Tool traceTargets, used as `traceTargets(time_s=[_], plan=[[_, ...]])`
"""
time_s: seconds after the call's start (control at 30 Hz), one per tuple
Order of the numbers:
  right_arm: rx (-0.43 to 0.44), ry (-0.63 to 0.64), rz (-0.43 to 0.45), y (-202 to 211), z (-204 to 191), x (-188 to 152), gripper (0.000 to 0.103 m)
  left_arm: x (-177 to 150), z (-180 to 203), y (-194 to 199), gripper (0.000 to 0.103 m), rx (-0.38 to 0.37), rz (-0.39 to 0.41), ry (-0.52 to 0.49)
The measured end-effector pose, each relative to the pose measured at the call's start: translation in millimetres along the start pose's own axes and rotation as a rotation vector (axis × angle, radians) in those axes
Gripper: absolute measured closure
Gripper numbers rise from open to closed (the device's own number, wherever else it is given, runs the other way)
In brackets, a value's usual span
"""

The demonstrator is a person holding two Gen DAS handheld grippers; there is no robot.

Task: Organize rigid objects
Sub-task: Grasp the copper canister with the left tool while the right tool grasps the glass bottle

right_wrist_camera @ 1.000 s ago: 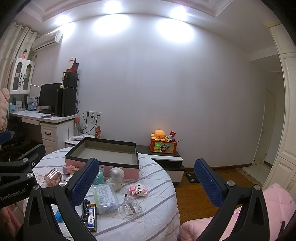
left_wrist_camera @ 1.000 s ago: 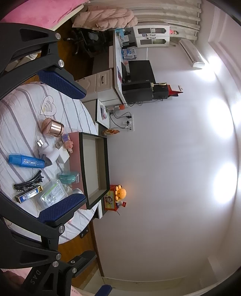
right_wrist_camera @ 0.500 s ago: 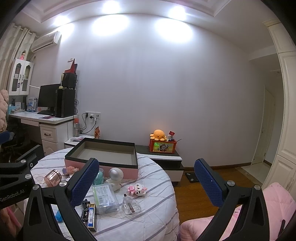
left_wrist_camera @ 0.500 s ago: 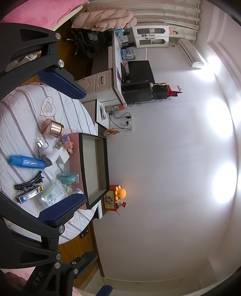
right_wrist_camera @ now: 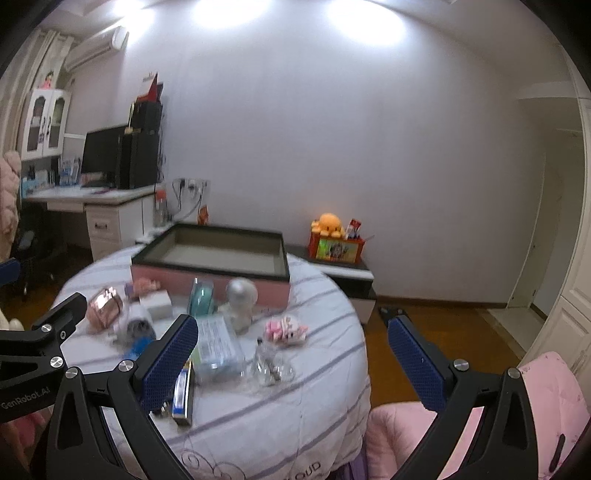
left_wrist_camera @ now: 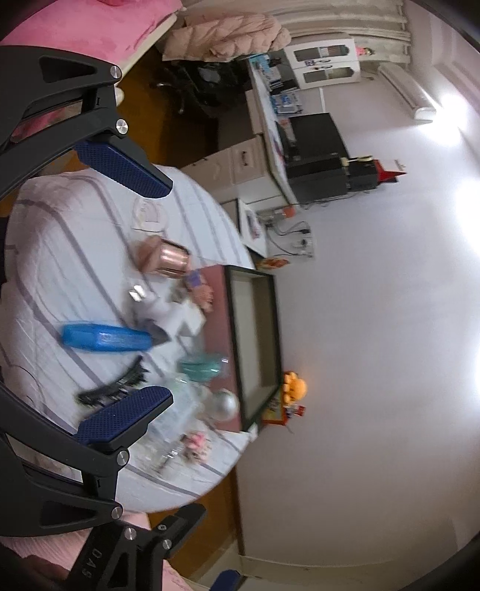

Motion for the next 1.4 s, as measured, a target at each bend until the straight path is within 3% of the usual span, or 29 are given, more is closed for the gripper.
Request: traceTargets(time_s=[0.43,0.6,0.97,1.33,1.4], plan=[[-0.001,0.040,-0.138,-22.5,-14.0,-44.9,0.000,-55.2,-8.7,-30.8,0.000,-0.014,-0.162,0.022],[-0.008,0.039,-0.158,-29.5,-11.0,-49.0,0.000,-56.0,-14.8,-39.8,0.000,-0.006,-0.187,0.034],[-0.031,-0.042,-0.265,-74.1,16.0,-58.8,0.000,-53.4,-50.8,-94.0,0.000,0.102,-0.252,0.042],[-0.008,-0.034,-0.354,-124.0,7.5,-84.1,0.000,-74.6,-62.6,-147.4,0.000,0.096,-0.357,0.051],[0.006,-0.029,-0.369,-131.1,4.9,-87.5,0.005,-77.3,-62.6,-156.6,0.000,0.088,-0.366,0.045]])
Point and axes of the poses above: each gripper's, at about its wrist camera, not at the fingertips, and y roughly against the way its jaws point, z to its right, x to its top, the point moved 3 cm from there along -y, roughly the way its jaws point, and after that the axes turned 15 degrees about z, right-handed, at the moved point
